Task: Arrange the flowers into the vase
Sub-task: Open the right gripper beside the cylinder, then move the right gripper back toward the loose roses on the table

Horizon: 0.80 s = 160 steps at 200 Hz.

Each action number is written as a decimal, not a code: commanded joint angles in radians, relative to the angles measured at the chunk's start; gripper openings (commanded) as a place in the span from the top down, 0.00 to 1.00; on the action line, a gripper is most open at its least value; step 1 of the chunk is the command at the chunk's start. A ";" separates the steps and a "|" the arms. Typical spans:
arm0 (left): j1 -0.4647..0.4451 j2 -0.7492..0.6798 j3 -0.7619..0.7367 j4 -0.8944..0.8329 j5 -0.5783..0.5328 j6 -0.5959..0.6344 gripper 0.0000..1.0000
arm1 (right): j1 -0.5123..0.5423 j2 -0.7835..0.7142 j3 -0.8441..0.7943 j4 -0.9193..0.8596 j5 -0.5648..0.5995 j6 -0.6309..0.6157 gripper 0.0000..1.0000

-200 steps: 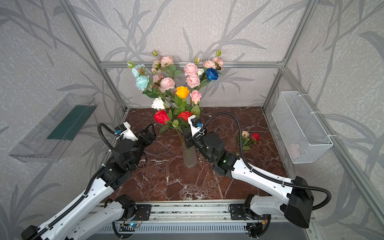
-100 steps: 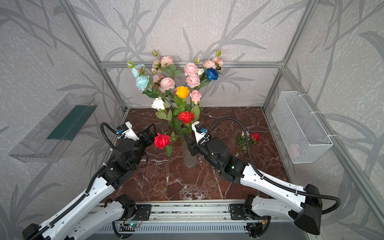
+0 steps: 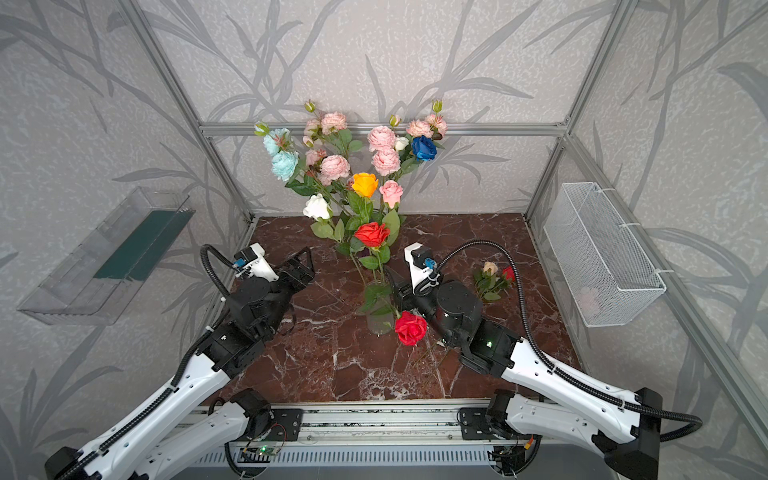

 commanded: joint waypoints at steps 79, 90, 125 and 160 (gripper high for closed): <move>0.003 -0.014 0.024 0.029 0.063 0.040 0.16 | -0.353 -0.036 0.197 -0.359 0.074 0.190 0.49; 0.001 -0.021 0.031 0.039 0.088 0.063 0.17 | -0.447 -0.038 0.179 -0.418 0.041 0.261 0.51; -0.013 -0.017 0.088 0.050 0.235 0.165 0.22 | -0.758 0.002 0.047 -0.520 -0.206 0.437 0.57; -0.044 0.003 0.143 0.022 0.337 0.236 0.24 | -0.911 0.144 -0.047 -0.520 -0.347 0.448 0.78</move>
